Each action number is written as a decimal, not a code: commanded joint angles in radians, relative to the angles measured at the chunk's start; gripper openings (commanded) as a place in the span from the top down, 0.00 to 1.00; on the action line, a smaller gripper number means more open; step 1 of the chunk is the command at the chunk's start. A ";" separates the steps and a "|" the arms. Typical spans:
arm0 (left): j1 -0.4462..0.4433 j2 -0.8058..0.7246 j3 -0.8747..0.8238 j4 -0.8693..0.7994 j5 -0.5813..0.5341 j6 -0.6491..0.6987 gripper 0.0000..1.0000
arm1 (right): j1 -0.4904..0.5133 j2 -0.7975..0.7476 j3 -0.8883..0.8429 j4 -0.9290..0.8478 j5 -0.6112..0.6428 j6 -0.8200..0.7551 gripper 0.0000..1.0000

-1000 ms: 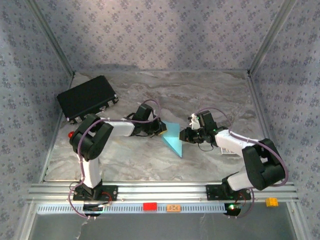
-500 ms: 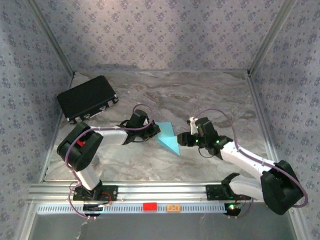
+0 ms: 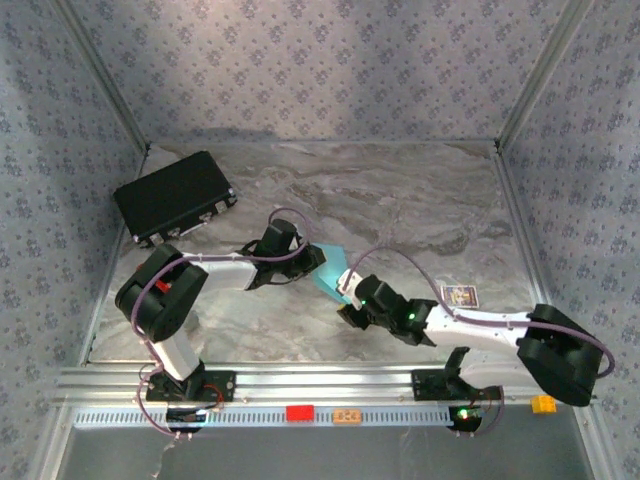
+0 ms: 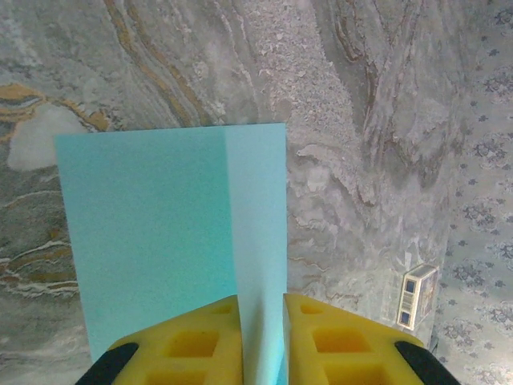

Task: Fold a paper plane with a square sheet of paper (pick it up from the middle)
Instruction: Fourth fold the wing at the center of the table.

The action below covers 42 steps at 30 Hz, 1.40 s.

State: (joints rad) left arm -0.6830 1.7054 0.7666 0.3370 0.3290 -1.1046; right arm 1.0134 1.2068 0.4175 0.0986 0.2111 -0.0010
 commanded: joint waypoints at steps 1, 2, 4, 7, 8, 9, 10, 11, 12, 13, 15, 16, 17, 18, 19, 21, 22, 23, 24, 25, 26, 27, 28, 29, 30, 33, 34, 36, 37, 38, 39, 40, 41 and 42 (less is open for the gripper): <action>-0.005 -0.004 0.035 0.008 0.025 0.023 0.82 | 0.036 0.026 0.006 0.072 0.155 -0.091 0.50; -0.005 -0.004 0.035 0.009 0.025 0.023 0.82 | 0.042 0.033 0.003 0.091 0.174 -0.095 0.50; -0.005 -0.006 0.032 0.009 0.026 0.023 0.82 | 0.058 0.050 0.000 0.118 0.203 -0.109 0.50; -0.005 -0.006 0.031 0.010 0.026 0.023 0.82 | 0.070 0.075 0.002 0.137 0.224 -0.131 0.51; -0.004 -0.004 0.030 0.012 0.029 0.023 0.82 | 0.073 0.083 0.004 0.143 0.231 -0.135 0.51; -0.005 -0.004 0.032 0.014 0.031 0.023 0.82 | 0.075 0.091 0.007 0.144 0.239 -0.141 0.52; -0.004 -0.004 0.031 0.013 0.032 0.023 0.82 | 0.077 0.098 0.009 0.143 0.242 -0.145 0.52; -0.004 -0.004 0.032 0.014 0.033 0.025 0.82 | 0.080 0.104 0.013 0.142 0.246 -0.146 0.52; -0.005 -0.004 0.032 0.014 0.035 0.025 0.82 | 0.082 0.107 0.013 0.147 0.250 -0.146 0.52; -0.006 -0.004 0.031 0.014 0.034 0.025 0.82 | 0.083 0.109 0.012 0.153 0.252 -0.146 0.52; -0.005 -0.004 0.030 0.013 0.035 0.025 0.82 | 0.085 0.112 0.009 0.160 0.261 -0.142 0.52; -0.004 -0.004 0.030 0.014 0.034 0.025 0.82 | 0.085 0.116 0.010 0.160 0.261 -0.142 0.52; -0.006 -0.004 0.031 0.014 0.035 0.025 0.82 | 0.087 0.118 0.010 0.158 0.262 -0.143 0.53; -0.004 -0.003 0.031 0.013 0.035 0.023 0.82 | 0.088 0.120 0.012 0.157 0.260 -0.144 0.53; -0.006 -0.003 0.033 0.014 0.034 0.023 0.82 | 0.089 0.122 0.011 0.159 0.261 -0.145 0.53; -0.004 -0.001 0.034 0.014 0.037 0.023 0.82 | 0.089 0.129 0.010 0.165 0.262 -0.145 0.53; -0.005 -0.001 0.034 0.015 0.036 0.022 0.82 | 0.091 0.134 0.009 0.170 0.264 -0.143 0.53; -0.005 -0.001 0.034 0.015 0.036 0.022 0.82 | 0.091 0.139 0.009 0.176 0.265 -0.143 0.53; -0.005 -0.003 0.034 0.015 0.036 0.021 0.82 | 0.091 0.147 0.009 0.185 0.266 -0.143 0.53; -0.004 -0.003 0.035 0.013 0.036 0.022 0.82 | 0.091 0.155 0.010 0.193 0.269 -0.142 0.53; -0.005 -0.003 0.034 0.013 0.036 0.022 0.82 | 0.091 0.163 0.010 0.201 0.269 -0.140 0.53; -0.006 -0.001 0.034 0.012 0.036 0.022 0.82 | 0.091 0.171 0.013 0.208 0.269 -0.138 0.53; -0.004 -0.001 0.034 0.010 0.036 0.020 0.82 | 0.091 0.178 0.013 0.217 0.269 -0.133 0.53; -0.006 -0.001 0.034 0.010 0.036 0.020 0.82 | 0.091 0.186 0.014 0.227 0.269 -0.130 0.53; -0.006 -0.001 0.034 0.011 0.036 0.020 0.82 | 0.091 0.194 0.015 0.235 0.278 -0.126 0.54; -0.007 -0.001 0.036 0.010 0.035 0.019 0.82 | 0.091 0.221 0.017 0.248 0.282 -0.123 0.55; -0.006 -0.001 0.036 0.008 0.035 0.019 0.82 | 0.091 0.228 0.018 0.250 0.282 -0.124 0.55; -0.006 0.000 0.035 0.008 0.036 0.019 0.82 | 0.091 0.242 0.020 0.251 0.291 -0.121 0.56; -0.006 0.002 0.037 0.008 0.038 0.020 0.82 | 0.091 0.244 0.018 0.255 0.292 -0.117 0.56; -0.008 0.002 0.037 0.007 0.039 0.020 0.82 | 0.092 0.245 0.015 0.259 0.293 -0.114 0.56; -0.008 0.003 0.038 0.006 0.038 0.021 0.82 | 0.091 0.245 0.012 0.263 0.297 -0.110 0.57; -0.009 0.003 0.040 0.005 0.038 0.020 0.82 | 0.091 0.244 0.011 0.265 0.302 -0.107 0.58; -0.010 0.005 0.040 0.005 0.039 0.019 0.83 | 0.091 0.243 0.011 0.264 0.304 -0.106 0.59; -0.009 0.005 0.040 0.005 0.039 0.019 0.83 | 0.090 0.243 0.012 0.262 0.304 -0.103 0.62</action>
State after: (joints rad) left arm -0.6830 1.7054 0.7715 0.3405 0.3515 -1.1004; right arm 1.0962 1.4429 0.4175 0.3401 0.4847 -0.1246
